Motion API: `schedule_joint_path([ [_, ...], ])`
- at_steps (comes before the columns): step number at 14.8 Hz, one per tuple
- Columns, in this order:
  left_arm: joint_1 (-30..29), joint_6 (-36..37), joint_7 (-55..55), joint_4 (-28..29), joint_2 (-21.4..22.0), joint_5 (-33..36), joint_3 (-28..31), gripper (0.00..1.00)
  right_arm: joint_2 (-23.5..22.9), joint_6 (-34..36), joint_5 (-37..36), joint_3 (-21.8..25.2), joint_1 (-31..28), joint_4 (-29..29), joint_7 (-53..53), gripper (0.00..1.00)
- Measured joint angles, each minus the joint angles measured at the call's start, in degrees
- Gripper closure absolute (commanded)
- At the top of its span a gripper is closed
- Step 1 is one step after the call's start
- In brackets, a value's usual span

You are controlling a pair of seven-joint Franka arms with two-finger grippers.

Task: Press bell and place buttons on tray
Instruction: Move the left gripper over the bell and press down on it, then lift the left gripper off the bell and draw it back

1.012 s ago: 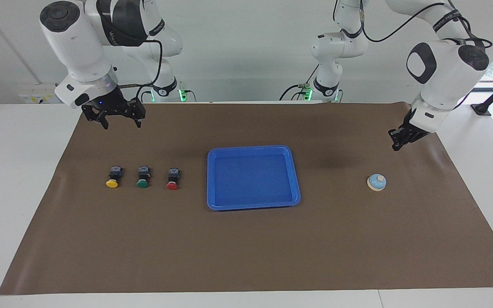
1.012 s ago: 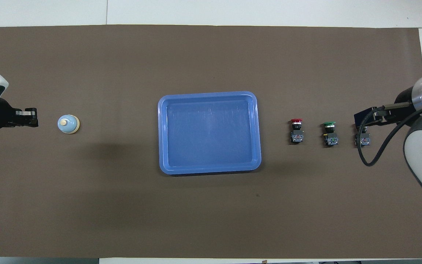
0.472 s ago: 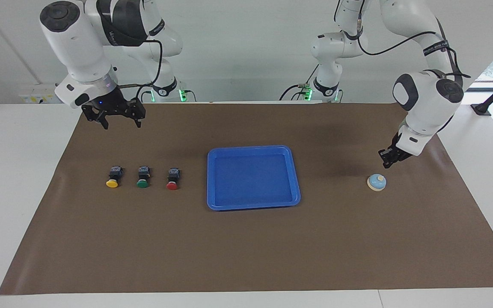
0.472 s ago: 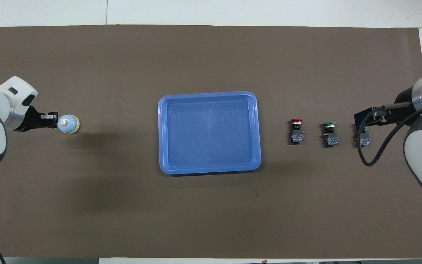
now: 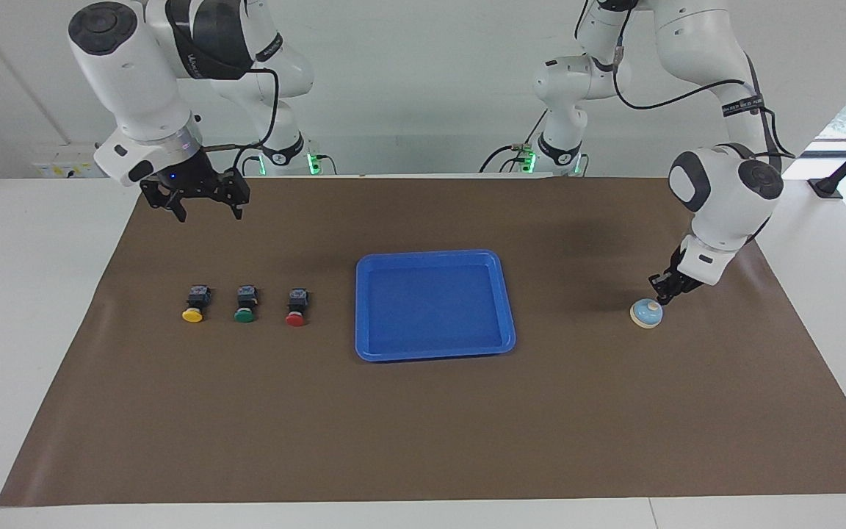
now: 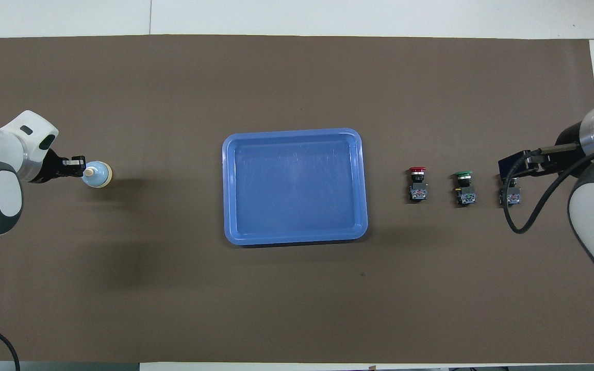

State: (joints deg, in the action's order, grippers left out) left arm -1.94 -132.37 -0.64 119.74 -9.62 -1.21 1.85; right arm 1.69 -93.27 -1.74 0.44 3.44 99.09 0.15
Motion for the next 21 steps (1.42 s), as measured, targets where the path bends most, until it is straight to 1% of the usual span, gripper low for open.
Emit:
schedule_joint_path([
  [4,0.13,-1.25,0.03,0.57,-0.85,0.00,-0.35,1.00,0.00,0.00,0.00,0.00,0.00,0.00,0.00,0.00],
  [10,0.13,-0.79,0.18,0.39,-0.84,0.01,-0.34,1.00,0.00,0.00,0.00,0.00,0.00,0.00,0.00,0.00],
  [11,0.13,0.05,0.20,0.04,-0.90,0.01,-0.35,1.00,0.00,0.00,0.00,0.00,0.00,0.00,0.00,0.00],
  [13,0.14,4.60,0.22,-2.46,-0.99,0.01,-0.37,1.00,0.00,0.00,0.00,0.00,0.00,0.00,0.00,0.00],
  [15,0.14,10.79,0.23,-6.77,-0.94,0.01,-0.38,0.59,0.00,0.00,0.00,0.00,0.00,0.00,0.00,0.00],
  [16,0.15,13.65,0.27,-9.04,-0.86,0.01,-0.40,0.50,0.00,0.00,0.00,0.00,0.00,0.00,0.00,0.00],
  [18,0.19,17.92,0.29,-12.68,-0.29,0.01,-0.52,0.02,0.00,0.00,0.00,0.00,0.00,0.00,0.00,0.00],
  [19,0.20,19.48,0.29,-13.84,0.24,0.01,-0.63,0.00,0.00,0.00,0.00,0.00,0.00,0.00,0.00,0.00],
  [21,0.21,21.62,0.29,-15.17,1.39,0.01,-0.97,0.00,0.00,0.00,0.00,0.00,0.00,0.00,0.00,0.00],
])
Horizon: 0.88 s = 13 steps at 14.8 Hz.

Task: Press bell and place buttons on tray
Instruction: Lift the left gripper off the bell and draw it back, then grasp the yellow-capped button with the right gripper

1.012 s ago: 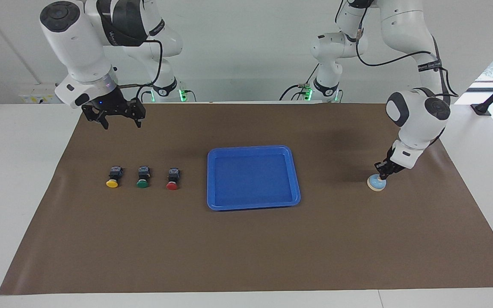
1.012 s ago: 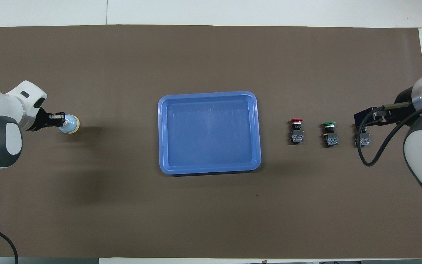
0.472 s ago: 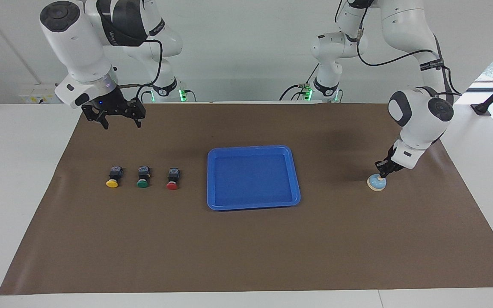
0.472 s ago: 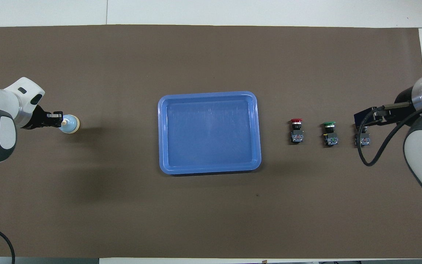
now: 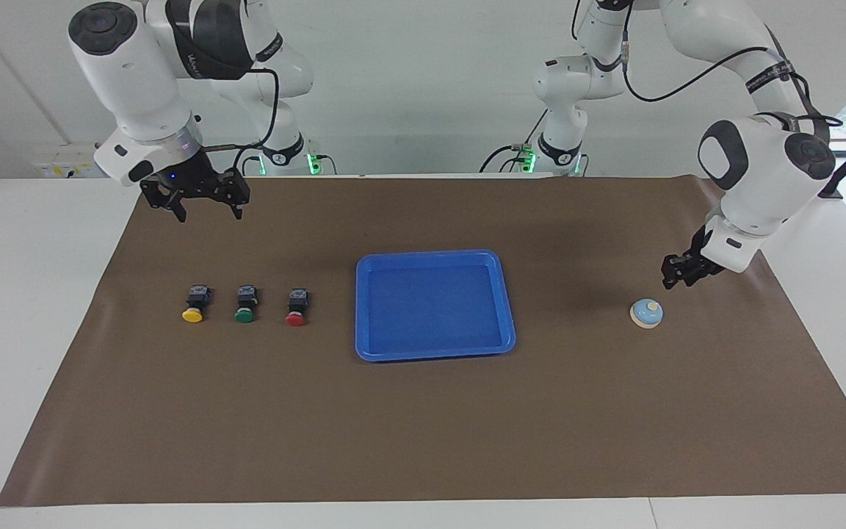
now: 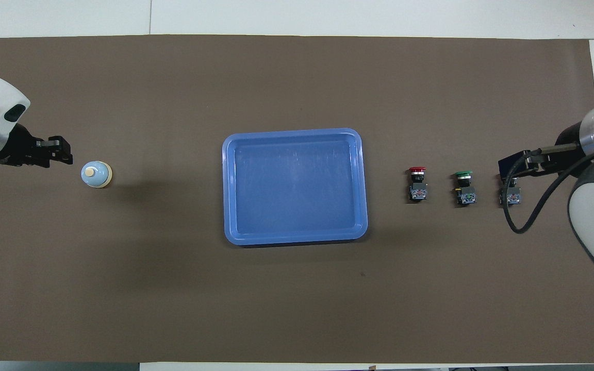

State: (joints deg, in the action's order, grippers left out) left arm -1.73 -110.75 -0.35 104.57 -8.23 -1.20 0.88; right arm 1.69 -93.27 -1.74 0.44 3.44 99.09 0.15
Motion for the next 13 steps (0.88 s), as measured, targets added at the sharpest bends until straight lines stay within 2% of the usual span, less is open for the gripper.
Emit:
schedule_joint_path([
  [8,0.01,12.08,0.00,-4.65,5.70,0.00,-0.25,0.00,0.00,0.00,-0.01,0.14,-0.39,0.00,0.00,0.00],
  [13,0.08,17.13,0.00,-5.09,8.23,-0.01,-1.97,0.00,0.03,-1.02,-0.01,0.21,-4.05,0.71,1.16,0.00],
])
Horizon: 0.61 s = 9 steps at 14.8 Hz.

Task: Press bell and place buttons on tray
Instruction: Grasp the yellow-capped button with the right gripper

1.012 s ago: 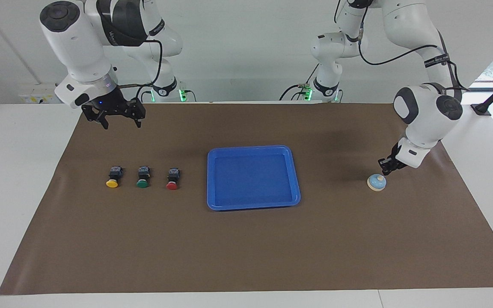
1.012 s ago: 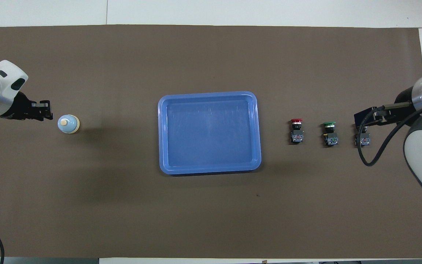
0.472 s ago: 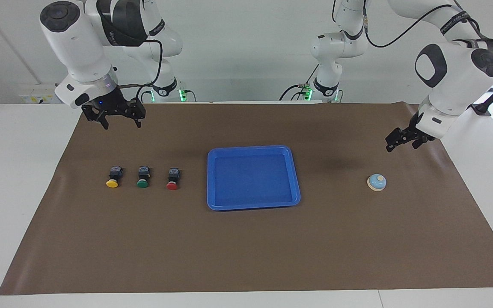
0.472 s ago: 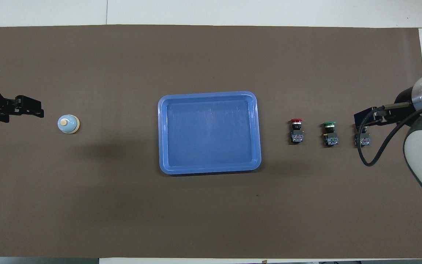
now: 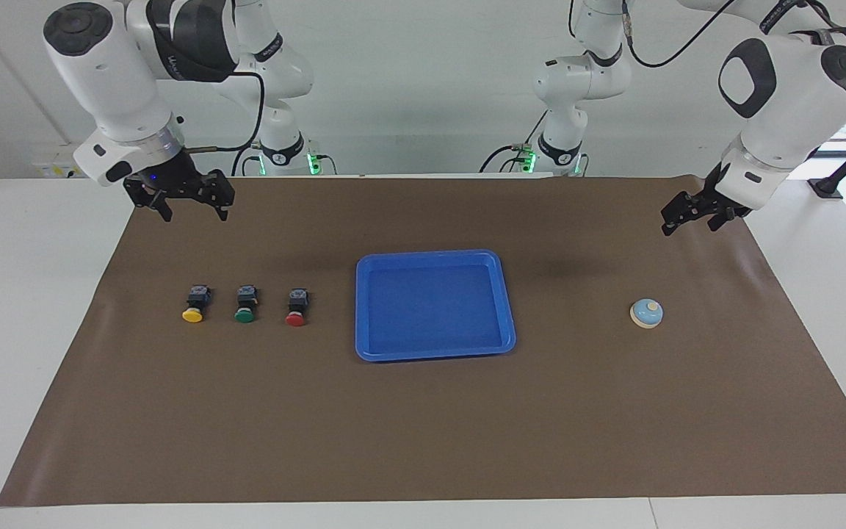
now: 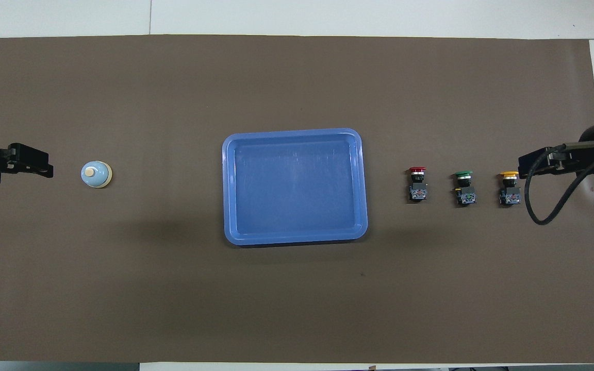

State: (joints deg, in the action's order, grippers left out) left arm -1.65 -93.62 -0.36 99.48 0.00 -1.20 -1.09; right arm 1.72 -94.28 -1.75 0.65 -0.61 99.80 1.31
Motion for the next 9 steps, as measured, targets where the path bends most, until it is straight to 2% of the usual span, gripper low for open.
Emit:
schedule_joint_path([
  [4,0.29,1.00,-0.01,0.05,0.79,0.00,-0.48,0.00,-2.10,-8.36,0.01,0.05,-5.17,5.22,4.37,0.00],
  [9,1.33,4.18,-0.01,-0.53,1.20,0.01,-0.20,0.00,-7.11,-26.56,0.02,0.10,-8.56,14.61,7.93,0.00],
])
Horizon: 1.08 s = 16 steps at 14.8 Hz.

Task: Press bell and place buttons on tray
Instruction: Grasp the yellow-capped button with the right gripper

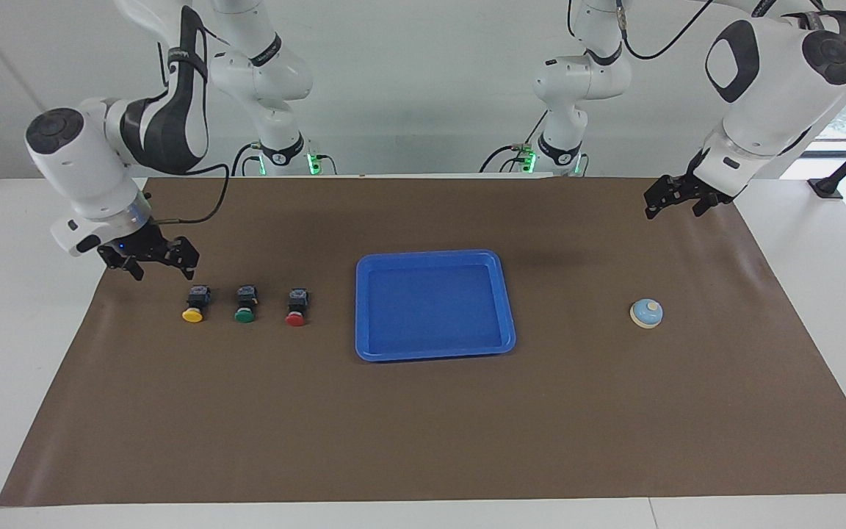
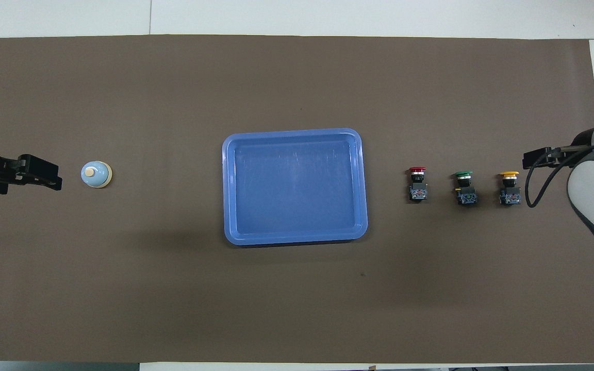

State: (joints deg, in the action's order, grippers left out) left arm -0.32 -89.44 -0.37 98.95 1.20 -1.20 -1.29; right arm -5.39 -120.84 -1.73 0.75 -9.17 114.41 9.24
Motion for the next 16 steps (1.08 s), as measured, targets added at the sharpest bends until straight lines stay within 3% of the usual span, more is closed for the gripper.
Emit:
schedule_joint_path([
  [4,-0.04,2.00,0.00,-0.26,1.31,0.00,0.76,0.00,-1.37,-5.40,0.00,-0.30,0.03,3.24,0.01,0.00],
  [16,0.12,2.11,0.00,-0.70,2.91,0.00,-0.12,0.00,-5.43,-10.70,0.00,-0.11,-2.00,8.66,6.26,0.00],
])
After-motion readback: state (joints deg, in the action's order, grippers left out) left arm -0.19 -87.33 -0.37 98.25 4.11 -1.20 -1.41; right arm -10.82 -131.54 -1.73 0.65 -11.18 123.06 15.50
